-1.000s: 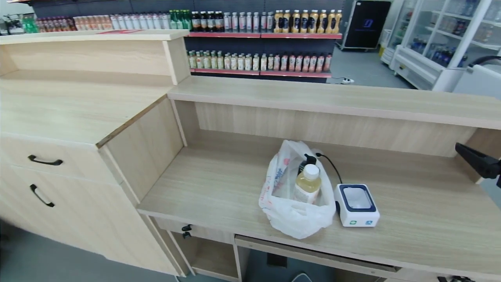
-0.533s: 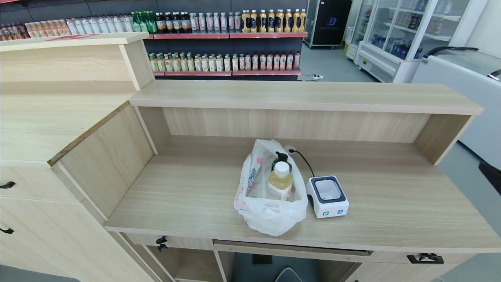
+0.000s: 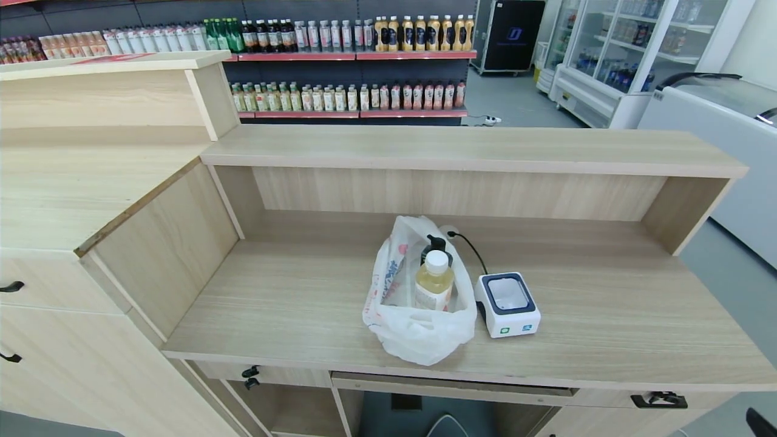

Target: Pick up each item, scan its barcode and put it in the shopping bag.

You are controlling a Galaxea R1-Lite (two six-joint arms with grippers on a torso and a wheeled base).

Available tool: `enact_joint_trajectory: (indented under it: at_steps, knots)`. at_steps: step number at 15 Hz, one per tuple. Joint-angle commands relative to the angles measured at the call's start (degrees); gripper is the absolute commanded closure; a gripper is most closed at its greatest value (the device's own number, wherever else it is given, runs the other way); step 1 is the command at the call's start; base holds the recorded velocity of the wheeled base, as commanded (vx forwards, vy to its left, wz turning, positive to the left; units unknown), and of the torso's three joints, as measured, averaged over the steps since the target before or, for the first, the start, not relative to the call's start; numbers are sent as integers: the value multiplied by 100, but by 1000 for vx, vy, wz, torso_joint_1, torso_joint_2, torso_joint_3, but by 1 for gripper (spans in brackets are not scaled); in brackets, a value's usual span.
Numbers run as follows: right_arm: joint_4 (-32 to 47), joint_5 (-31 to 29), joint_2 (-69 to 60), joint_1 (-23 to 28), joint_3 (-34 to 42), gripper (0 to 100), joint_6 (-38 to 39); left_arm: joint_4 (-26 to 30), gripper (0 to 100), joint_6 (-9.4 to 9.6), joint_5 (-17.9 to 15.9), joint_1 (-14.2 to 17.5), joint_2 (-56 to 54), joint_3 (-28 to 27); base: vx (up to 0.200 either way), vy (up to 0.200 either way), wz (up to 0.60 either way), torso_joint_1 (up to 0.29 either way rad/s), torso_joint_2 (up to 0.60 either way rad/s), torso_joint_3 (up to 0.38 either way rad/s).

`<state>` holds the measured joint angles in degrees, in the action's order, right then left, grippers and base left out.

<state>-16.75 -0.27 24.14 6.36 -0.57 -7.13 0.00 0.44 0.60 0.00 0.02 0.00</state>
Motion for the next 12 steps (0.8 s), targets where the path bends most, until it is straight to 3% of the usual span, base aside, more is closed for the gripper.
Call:
enact_joint_trajectory:
  at_steps: [1,12]
  knots:
    - [1200,-298,-2220,-575,57,0,239,0,100,0,2,0,-2,0,0,0,0,0,0,0]
    - [1165,-421,-2414,-672,57,0,520,0,100,0,2,0,-2,0,0,0,0,0,0,0]
